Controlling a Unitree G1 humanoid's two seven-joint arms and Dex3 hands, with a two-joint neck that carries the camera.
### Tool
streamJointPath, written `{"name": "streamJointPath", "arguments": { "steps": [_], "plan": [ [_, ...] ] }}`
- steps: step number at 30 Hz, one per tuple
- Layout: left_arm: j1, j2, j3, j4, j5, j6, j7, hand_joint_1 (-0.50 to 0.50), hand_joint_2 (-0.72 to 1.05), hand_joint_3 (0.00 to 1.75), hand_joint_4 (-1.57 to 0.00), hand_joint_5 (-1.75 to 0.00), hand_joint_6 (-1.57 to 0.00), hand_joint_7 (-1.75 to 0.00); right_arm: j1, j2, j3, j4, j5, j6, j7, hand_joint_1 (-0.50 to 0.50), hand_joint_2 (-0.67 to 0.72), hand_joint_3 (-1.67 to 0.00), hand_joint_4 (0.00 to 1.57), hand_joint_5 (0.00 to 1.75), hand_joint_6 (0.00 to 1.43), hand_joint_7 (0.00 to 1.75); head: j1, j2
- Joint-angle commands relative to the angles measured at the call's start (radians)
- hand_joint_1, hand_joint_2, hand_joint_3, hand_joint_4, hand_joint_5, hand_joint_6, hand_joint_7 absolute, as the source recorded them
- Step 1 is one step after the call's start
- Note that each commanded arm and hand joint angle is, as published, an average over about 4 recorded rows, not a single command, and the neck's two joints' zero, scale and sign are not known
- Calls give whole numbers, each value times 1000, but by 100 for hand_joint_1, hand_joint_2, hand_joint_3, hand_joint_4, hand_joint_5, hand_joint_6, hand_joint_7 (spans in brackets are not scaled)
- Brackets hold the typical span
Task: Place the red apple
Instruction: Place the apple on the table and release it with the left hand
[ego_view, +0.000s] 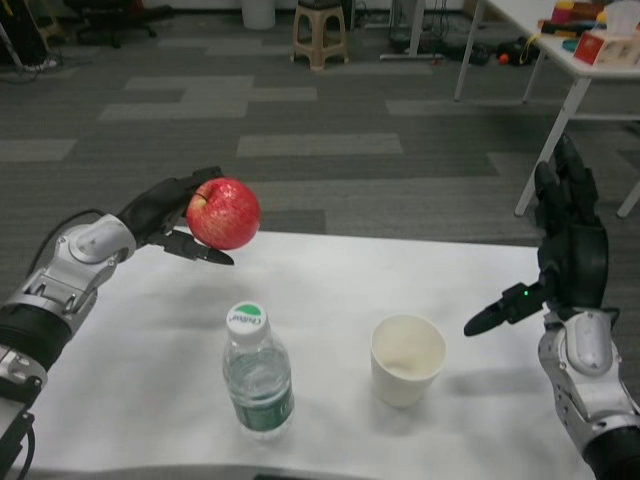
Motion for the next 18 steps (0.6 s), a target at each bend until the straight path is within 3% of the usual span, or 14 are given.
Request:
{"name": "streamJointPath", "arguments": {
  "steps": [1,9,18],
  "plan": [
    [46,14,8,-20,-8,4,-27,-43,105,9,-32,-144,-134,-168,5,3,-2,14,5,2,2,-42,72,0,0,0,0,0,2,-22],
    [179,30,14,-74,4,-4,-58,-43,105,9,-34,-144,-134,-168,11,6,8,31,5,2,2,-42,72,0,0,0,0,0,46,-57],
    [267,30,45,-87,78,-68,-76,-43,105,9,-30,-144,-134,-168,12,8,26,57,6,2,2,-42,72,0,0,0,0,0,86,-73]
  ]
}}
